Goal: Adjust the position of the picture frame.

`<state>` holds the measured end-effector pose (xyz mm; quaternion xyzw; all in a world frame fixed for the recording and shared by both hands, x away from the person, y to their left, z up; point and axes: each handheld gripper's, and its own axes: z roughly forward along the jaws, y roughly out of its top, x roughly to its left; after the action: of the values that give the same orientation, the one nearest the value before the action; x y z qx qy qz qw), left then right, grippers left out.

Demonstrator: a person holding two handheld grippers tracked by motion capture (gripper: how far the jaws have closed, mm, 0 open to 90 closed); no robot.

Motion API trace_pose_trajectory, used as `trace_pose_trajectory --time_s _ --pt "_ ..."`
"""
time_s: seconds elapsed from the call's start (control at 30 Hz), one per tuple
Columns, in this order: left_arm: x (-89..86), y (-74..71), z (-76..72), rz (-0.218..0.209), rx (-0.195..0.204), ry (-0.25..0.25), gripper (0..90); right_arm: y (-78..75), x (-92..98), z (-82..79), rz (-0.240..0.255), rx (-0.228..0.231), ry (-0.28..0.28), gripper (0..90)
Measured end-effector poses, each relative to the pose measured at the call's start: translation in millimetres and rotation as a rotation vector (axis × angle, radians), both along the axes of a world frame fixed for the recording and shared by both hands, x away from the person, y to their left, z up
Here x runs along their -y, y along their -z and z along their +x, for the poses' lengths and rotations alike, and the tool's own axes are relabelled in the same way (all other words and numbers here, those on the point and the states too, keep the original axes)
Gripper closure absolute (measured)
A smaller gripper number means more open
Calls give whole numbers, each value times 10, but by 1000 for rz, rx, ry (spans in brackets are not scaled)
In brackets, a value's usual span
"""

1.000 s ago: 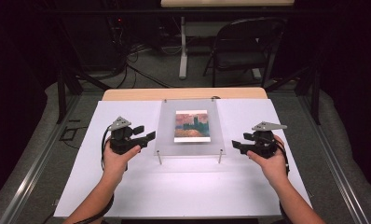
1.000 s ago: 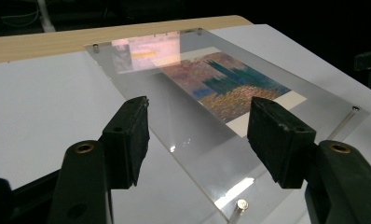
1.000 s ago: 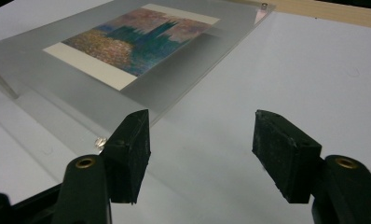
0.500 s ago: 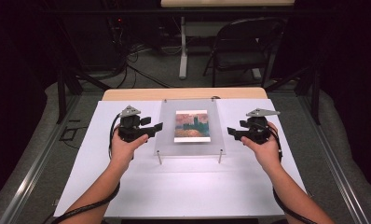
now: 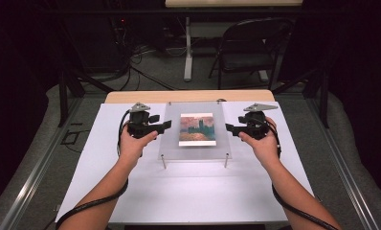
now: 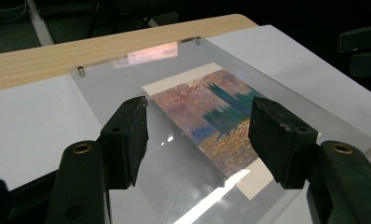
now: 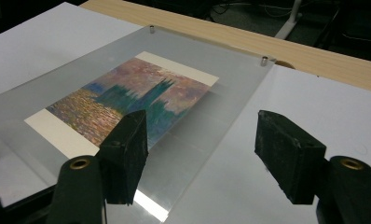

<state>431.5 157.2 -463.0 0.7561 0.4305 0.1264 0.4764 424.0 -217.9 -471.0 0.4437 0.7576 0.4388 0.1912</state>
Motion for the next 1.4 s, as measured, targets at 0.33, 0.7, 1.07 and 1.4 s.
trace_pose_trajectory --time_s 0.33,0.7,1.07,1.4 --pt "10 157 273 4 -34 -46 379 58 -100 209 -20 -15 9 357" --pt "38 358 442 9 -52 -73 380 259 -134 416 18 -39 31 367" --pt "21 534 544 -24 -91 -110 395 390 -143 512 37 -63 68 385" --pt "65 667 601 -33 -138 -130 393 454 -193 579 60 -93 87 393"
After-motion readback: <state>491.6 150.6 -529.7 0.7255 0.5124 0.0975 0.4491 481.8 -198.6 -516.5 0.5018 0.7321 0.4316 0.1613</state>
